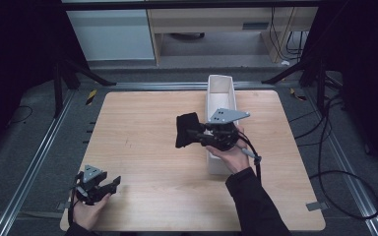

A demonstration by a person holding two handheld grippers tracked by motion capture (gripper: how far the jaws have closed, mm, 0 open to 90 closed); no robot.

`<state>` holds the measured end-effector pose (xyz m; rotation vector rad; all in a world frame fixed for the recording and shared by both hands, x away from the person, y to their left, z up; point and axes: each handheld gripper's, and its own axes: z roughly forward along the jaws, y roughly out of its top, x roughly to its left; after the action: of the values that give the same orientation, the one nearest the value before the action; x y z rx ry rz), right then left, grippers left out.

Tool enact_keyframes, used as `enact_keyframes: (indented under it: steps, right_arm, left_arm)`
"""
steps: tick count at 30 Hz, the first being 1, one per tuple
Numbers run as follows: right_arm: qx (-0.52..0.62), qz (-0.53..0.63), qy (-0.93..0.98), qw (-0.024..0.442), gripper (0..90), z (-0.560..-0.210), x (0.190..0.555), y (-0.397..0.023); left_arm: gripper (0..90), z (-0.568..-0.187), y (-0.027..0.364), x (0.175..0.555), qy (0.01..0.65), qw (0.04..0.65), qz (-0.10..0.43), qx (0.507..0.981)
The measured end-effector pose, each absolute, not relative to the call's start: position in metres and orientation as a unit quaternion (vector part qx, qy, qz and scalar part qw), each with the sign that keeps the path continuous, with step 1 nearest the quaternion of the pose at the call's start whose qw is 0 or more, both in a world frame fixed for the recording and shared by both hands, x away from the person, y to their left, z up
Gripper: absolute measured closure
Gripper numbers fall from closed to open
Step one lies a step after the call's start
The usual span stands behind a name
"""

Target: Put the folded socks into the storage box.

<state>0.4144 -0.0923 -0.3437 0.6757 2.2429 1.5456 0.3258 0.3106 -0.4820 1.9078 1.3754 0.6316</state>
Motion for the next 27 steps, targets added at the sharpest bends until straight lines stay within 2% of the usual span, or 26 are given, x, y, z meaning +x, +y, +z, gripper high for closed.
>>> enact_keyframes:
  steps: [14,27]
  right_arm:
    - [0.242,0.51,0.799,0.206,69.2,-0.32,0.441,-0.148]
    - [0.206,0.418,0.863,0.196,69.1,-0.335,0.463,-0.18]
  left_arm:
    - [41.2,-0.482,0.311,0.326,0.529,0.345,0.246,0.736]
    - [42.0,-0.482,0.31,0.327,0.526,0.342,0.247,0.738]
